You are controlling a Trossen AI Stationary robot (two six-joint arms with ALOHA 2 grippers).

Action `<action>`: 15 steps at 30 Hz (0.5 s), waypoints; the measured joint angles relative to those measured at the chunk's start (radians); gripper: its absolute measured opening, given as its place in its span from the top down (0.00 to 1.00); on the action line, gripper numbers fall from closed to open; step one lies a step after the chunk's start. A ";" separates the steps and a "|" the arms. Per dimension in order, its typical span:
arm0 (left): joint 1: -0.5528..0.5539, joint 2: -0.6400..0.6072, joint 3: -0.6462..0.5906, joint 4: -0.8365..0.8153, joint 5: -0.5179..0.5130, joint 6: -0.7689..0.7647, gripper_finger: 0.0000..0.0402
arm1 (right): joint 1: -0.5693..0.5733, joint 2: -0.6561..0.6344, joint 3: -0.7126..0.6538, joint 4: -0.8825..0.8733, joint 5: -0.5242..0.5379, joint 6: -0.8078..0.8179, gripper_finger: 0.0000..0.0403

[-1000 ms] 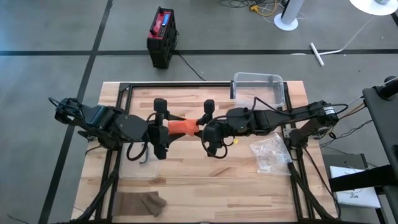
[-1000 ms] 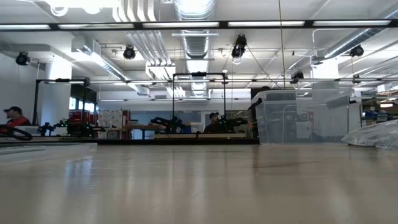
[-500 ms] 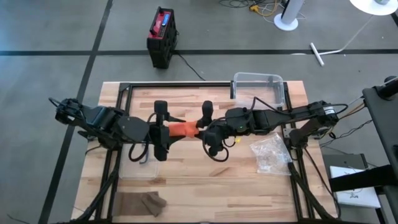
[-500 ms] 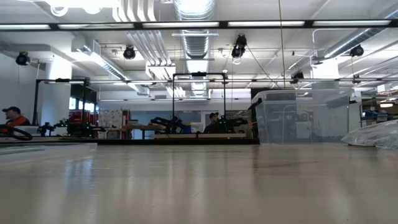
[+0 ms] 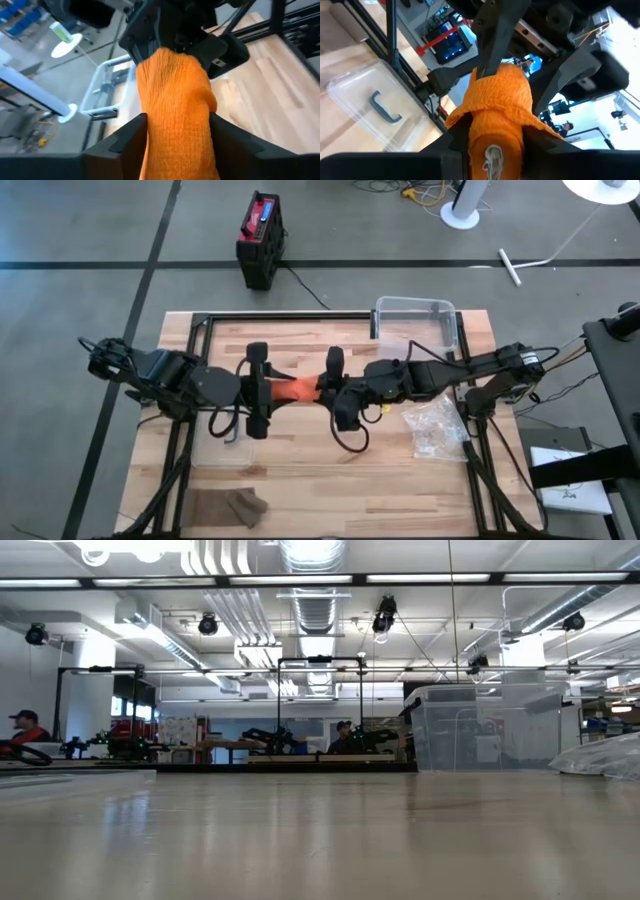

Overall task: Roll bandage
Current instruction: Roll the orange bandage

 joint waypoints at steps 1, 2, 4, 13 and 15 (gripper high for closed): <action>0.003 0.000 0.000 -0.004 0.017 -0.010 0.55 | 0.006 0.000 0.000 0.000 0.002 -0.009 0.76; 0.005 0.000 0.000 -0.005 0.033 -0.018 0.57 | 0.012 0.000 0.000 0.001 0.004 -0.020 0.76; 0.007 -0.001 0.000 -0.005 0.054 -0.026 0.60 | 0.023 0.000 0.000 0.008 0.020 -0.042 0.77; 0.009 -0.003 0.001 -0.011 0.062 -0.016 0.68 | 0.031 0.037 0.002 0.035 0.029 -0.062 0.74; 0.009 -0.004 0.000 -0.018 0.083 -0.007 0.68 | 0.032 0.049 0.002 0.049 0.030 -0.072 0.74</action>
